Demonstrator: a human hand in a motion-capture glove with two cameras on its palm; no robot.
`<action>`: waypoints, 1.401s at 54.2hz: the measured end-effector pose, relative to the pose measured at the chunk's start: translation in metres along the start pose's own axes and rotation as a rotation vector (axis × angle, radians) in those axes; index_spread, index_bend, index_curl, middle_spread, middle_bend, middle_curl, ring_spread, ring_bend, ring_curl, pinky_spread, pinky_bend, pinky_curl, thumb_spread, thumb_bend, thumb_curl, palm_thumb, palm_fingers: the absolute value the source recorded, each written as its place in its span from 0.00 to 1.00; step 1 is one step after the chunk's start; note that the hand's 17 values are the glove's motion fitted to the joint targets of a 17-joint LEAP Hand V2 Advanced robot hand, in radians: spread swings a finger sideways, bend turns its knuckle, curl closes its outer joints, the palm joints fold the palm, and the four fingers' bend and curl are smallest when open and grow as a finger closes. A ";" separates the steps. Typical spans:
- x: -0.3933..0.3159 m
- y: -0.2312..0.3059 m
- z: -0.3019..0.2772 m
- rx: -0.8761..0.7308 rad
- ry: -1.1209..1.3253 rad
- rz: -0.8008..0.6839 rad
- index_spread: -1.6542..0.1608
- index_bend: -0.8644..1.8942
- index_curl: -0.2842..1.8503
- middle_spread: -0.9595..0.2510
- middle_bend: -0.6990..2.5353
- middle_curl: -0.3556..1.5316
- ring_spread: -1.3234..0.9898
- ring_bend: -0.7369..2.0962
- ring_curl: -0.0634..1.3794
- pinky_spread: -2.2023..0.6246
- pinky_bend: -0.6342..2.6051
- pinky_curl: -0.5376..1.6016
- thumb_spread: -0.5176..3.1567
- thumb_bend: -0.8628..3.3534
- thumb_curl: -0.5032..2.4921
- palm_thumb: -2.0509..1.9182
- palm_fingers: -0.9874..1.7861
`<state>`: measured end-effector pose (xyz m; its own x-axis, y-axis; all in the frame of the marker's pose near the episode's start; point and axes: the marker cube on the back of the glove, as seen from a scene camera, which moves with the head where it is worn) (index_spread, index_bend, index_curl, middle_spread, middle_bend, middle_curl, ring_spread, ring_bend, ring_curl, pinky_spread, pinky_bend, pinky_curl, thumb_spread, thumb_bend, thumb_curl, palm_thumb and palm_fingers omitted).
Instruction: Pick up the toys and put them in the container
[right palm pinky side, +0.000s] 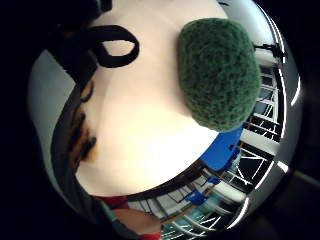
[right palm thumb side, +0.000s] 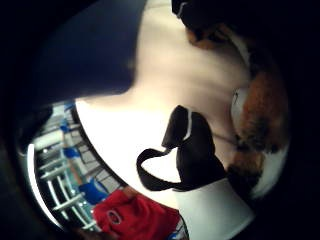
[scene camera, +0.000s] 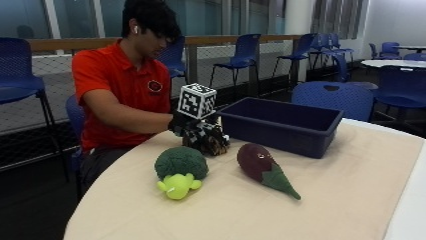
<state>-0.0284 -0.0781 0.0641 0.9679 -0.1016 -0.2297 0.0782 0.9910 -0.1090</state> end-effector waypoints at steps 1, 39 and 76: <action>0.000 0.000 0.000 0.003 0.006 0.000 0.68 0.40 0.27 0.77 0.25 0.23 0.58 0.42 0.21 0.77 0.56 0.45 0.50 0.20 0.26 0.54 0.36; 0.032 0.007 -0.125 0.302 -0.093 0.089 0.70 0.48 0.37 0.52 0.30 0.33 0.38 0.56 0.32 0.63 0.50 0.43 0.42 0.24 0.38 0.68 0.72; -0.193 -0.081 -0.212 0.238 -0.077 -0.167 0.68 0.42 0.47 0.49 0.26 0.36 0.37 0.53 0.34 0.62 0.50 0.45 0.39 0.21 0.45 0.68 0.65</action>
<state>-0.2722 -0.1577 -0.0879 0.9517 -0.2666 -0.1525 0.2823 0.9549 0.0926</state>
